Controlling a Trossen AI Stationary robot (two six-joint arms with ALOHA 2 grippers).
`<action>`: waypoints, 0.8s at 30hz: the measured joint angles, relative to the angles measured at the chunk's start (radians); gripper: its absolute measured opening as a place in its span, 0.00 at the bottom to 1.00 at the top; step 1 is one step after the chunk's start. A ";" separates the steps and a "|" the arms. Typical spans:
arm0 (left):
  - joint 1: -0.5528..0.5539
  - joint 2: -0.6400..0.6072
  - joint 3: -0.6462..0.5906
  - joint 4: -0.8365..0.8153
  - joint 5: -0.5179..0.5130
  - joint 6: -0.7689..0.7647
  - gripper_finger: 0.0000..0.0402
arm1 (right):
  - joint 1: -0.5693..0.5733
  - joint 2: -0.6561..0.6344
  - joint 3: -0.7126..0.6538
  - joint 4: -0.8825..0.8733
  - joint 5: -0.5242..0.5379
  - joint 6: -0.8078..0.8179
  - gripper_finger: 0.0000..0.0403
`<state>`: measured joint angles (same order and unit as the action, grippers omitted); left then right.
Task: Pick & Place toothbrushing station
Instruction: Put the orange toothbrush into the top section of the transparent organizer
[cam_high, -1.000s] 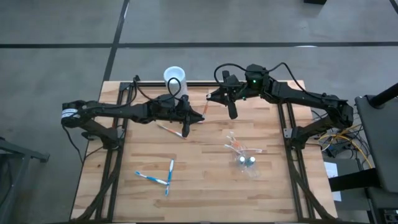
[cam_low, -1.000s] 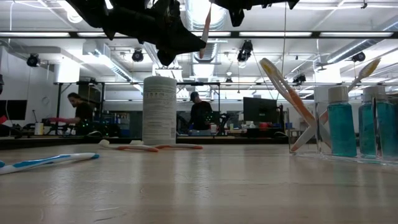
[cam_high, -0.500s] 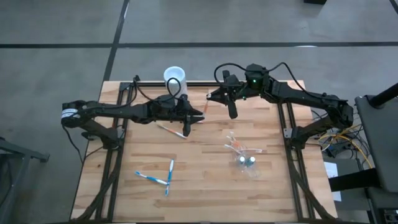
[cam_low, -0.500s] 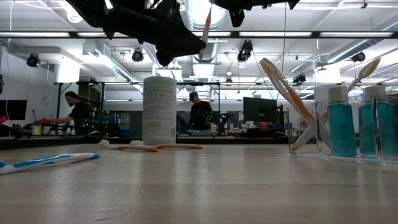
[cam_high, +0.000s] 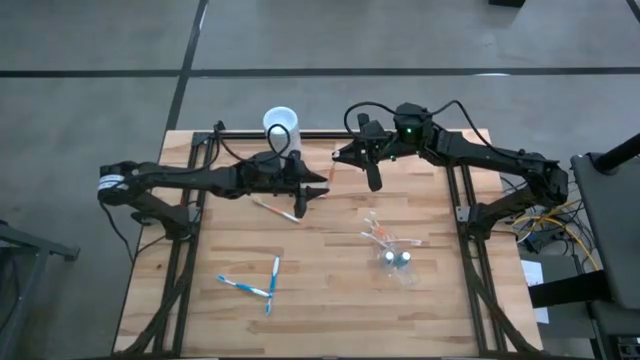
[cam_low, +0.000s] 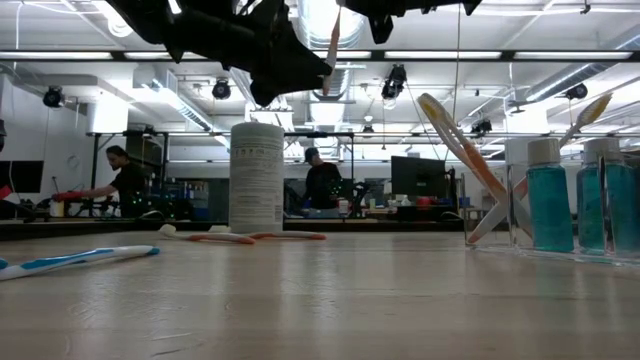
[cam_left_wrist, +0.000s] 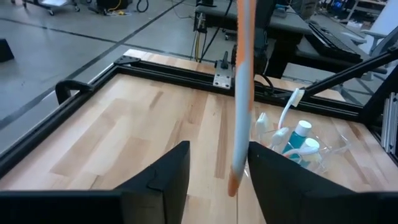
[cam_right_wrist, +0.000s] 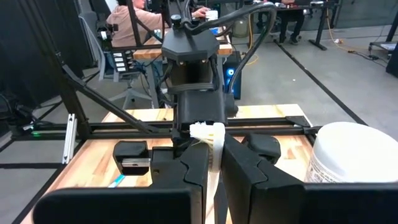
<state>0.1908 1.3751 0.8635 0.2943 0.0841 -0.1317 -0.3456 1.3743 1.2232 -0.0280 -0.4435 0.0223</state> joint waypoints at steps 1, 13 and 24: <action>0.002 -0.004 0.001 -0.001 0.000 0.006 0.42 | -0.001 0.000 0.000 0.000 0.000 0.000 0.06; 0.017 -0.170 0.027 -0.068 -0.130 0.120 0.42 | -0.019 -0.014 0.000 -0.038 0.061 0.000 0.06; 0.017 -0.300 0.016 -0.174 -0.334 0.117 0.42 | -0.021 -0.114 0.000 -0.190 0.161 0.000 0.06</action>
<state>0.2081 1.0756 0.8799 0.1200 -0.2500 -0.0146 -0.3668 1.2603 1.2232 -0.2179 -0.2826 0.0227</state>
